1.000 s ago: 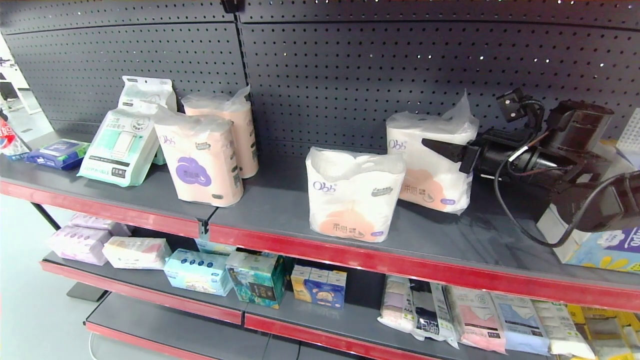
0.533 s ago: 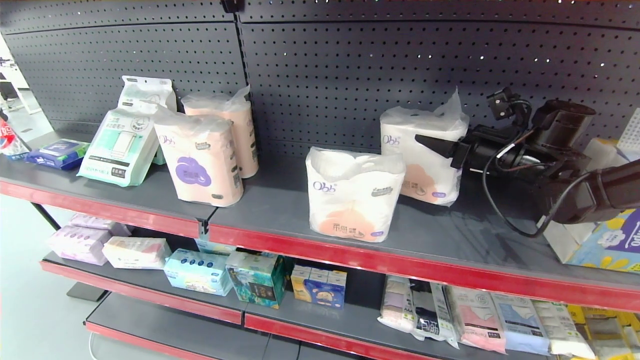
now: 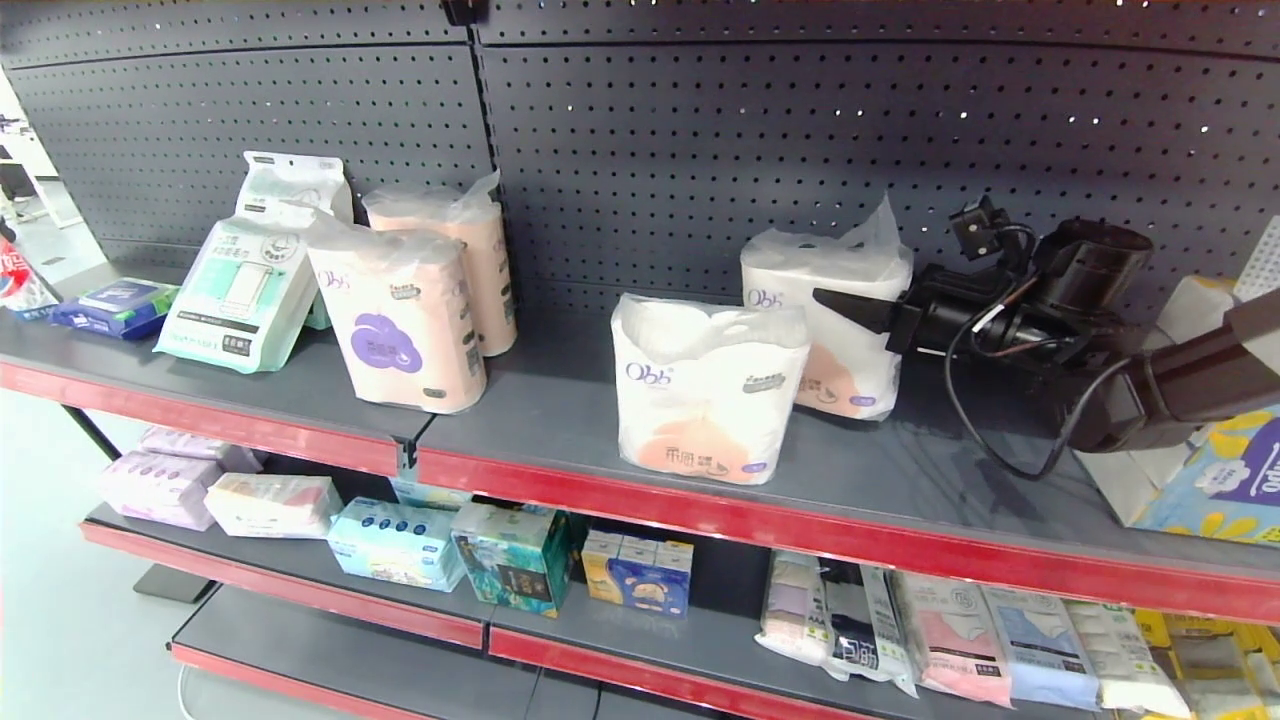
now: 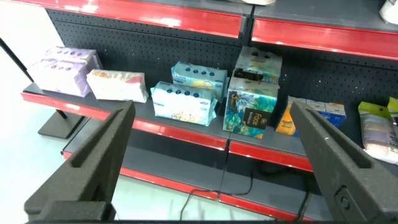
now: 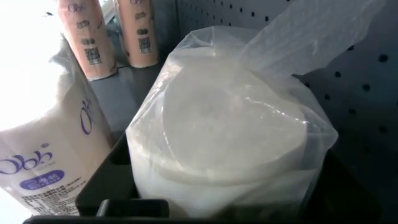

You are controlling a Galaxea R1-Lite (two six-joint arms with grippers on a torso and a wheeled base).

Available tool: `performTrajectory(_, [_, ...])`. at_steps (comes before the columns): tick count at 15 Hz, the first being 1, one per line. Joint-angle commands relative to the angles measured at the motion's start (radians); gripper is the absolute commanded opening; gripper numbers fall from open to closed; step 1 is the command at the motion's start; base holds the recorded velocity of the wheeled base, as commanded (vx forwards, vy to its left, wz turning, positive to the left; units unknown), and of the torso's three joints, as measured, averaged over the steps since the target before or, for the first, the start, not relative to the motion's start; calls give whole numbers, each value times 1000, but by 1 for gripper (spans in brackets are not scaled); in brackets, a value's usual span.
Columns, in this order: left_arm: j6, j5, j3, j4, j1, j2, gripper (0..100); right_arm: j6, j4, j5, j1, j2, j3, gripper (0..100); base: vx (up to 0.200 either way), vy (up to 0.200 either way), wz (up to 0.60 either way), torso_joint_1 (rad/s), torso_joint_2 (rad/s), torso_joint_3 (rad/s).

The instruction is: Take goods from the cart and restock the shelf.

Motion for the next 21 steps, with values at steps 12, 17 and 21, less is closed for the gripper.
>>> performTrajectory(12, [0, 0, 0, 0, 0, 2, 100, 1, -46, 89, 38, 73, -54, 0, 0, 0, 0, 0, 0, 0])
performTrajectory(17, [0, 0, 0, 0, 0, 2, 100, -5, -46, 92, 47, 76, -61, 0, 0, 0, 0, 0, 0, 0])
performTrajectory(21, [0, 0, 0, 0, 0, 2, 100, -9, -49, 106, 66, 88, -83, 0, 0, 0, 0, 0, 0, 0])
